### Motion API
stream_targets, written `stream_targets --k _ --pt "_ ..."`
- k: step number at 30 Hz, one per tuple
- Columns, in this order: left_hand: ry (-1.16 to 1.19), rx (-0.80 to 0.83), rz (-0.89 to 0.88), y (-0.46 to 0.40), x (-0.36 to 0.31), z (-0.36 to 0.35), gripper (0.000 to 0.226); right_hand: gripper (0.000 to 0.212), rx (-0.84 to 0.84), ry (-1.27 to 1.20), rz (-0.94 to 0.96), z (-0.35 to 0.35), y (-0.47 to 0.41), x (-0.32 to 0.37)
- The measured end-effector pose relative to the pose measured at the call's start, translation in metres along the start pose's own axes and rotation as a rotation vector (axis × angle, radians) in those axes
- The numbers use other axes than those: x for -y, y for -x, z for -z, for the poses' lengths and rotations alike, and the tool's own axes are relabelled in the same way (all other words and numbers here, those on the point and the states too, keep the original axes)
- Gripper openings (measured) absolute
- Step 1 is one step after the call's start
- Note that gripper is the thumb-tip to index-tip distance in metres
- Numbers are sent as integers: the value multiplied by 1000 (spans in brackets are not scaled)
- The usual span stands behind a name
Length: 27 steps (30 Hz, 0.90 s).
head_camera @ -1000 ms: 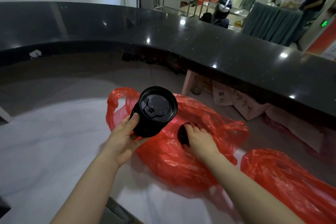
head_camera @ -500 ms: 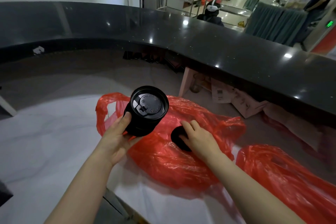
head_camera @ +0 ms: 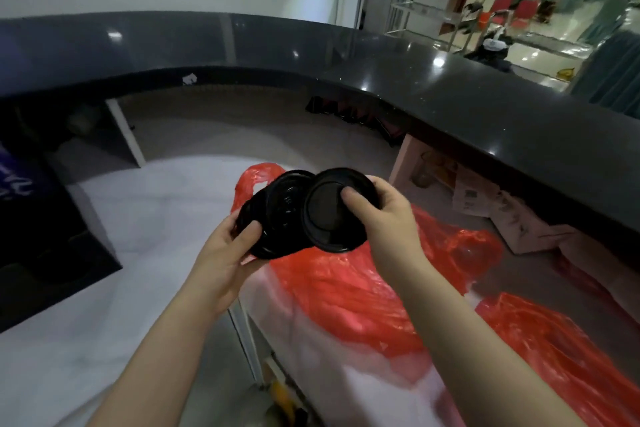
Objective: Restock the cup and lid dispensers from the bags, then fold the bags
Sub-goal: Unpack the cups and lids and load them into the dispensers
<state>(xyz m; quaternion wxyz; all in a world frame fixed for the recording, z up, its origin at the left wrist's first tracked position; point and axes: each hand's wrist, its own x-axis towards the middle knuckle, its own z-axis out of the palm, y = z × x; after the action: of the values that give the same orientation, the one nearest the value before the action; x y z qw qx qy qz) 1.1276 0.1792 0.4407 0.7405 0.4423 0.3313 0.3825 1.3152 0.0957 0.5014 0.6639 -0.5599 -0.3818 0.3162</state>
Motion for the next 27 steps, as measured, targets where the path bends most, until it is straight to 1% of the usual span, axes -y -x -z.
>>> stream_targets --k 2,5,8,10,13,15,16,18,20,21,23,25,26,27 --pt "-28 -42 -46 19 -1 1 56 14 63 10 13 -14 8 -4" --pt "-86 -137 -121 48 -4 10 61 20 92 6 50 -35 22 -16" --pt "-183 -295 -204 79 -9 29 69 39 50 30 40 -64 40 -25" --pt "-254 -415 -246 101 -13 43 67 38 50 76 125 -86 54 -30" --pt "-302 -578 -291 131 -16 62 68 37 66 164 252 -122 73 -32" --pt "-328 -675 -341 150 -22 74 66 33 132 197 277 -144 85 -32" --pt "-348 -719 -374 158 -27 81 66 35 195 199 286 -154 92 -31" --pt "-406 -802 -443 170 -39 96 64 49 383 189 317 -175 106 -28" --pt "-477 -848 -493 178 -51 111 65 60 575 215 354 -198 114 -28" --pt "-503 -859 -502 181 -57 119 67 61 626 238 353 -210 116 -28" --pt "-517 -874 -512 185 -67 136 74 62 649 259 308 -235 116 -30" --pt "-488 -875 -532 190 -78 154 75 57 639 196 271 -257 117 -31" --pt "-469 -868 -547 193 -83 163 70 52 623 146 249 -268 117 -32" --pt "-460 -859 -563 194 -88 173 61 46 606 94 221 -278 117 -34"
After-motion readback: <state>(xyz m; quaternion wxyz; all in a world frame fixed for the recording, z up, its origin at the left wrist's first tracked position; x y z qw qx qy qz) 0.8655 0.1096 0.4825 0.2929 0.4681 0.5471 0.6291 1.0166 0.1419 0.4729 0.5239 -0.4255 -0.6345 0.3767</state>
